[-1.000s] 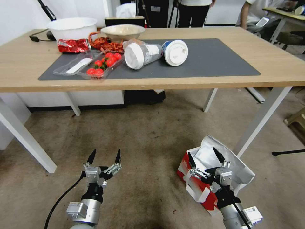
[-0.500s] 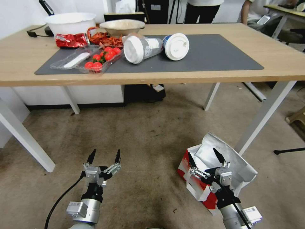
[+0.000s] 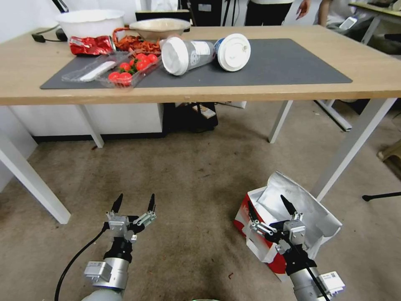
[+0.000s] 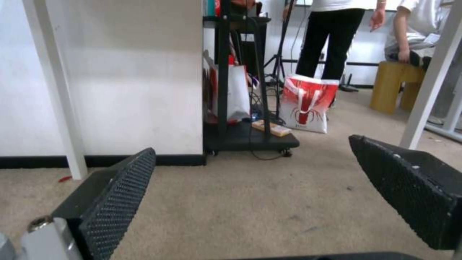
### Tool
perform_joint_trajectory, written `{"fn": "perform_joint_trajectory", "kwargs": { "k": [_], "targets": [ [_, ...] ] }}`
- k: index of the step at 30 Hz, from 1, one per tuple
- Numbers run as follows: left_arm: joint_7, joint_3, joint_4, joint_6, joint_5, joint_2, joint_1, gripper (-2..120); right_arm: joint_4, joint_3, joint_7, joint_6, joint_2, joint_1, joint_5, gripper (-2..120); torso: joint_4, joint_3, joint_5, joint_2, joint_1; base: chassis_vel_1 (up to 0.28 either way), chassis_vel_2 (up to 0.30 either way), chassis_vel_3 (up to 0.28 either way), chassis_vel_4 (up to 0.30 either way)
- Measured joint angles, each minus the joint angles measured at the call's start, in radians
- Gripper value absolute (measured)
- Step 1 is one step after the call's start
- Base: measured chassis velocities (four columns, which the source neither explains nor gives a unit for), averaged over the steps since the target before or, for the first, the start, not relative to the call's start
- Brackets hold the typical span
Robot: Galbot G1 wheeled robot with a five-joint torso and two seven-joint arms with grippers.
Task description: Pick up the food delivery bag from the floor and place it on the table.
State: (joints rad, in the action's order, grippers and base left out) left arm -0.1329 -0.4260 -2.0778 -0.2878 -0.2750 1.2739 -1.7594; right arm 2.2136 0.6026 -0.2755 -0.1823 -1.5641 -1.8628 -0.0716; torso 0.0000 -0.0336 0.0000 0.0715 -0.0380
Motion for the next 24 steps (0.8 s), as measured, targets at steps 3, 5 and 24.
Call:
{"fn": "perform_joint_trajectory", "kwargs": {
  "k": [3,5,24],
  "targets": [
    [0.0,0.003,0.0,0.0,0.003,0.003,-0.001,100,0.0,0.0,0.0,0.0,0.0,0.0,0.001,100,0.0,0.012,0.0,-0.012,0.0,0.0,0.0,0.0,0.0],
    [0.0,0.004,0.0,0.0,0.004,0.003,-0.003,100,0.0,0.001,0.0,0.0,0.001,0.0,0.001,100,0.0,0.022,0.0,-0.023,0.0,0.0,0.0,0.0,0.0],
    [-0.008,0.002,0.007,-0.023,-0.006,0.003,-0.003,100,-0.008,0.001,0.001,-0.003,0.009,0.002,0.003,100,0.0,0.034,0.0,-0.049,0.006,0.0,0.0,0.0,0.0]
  ]
}}
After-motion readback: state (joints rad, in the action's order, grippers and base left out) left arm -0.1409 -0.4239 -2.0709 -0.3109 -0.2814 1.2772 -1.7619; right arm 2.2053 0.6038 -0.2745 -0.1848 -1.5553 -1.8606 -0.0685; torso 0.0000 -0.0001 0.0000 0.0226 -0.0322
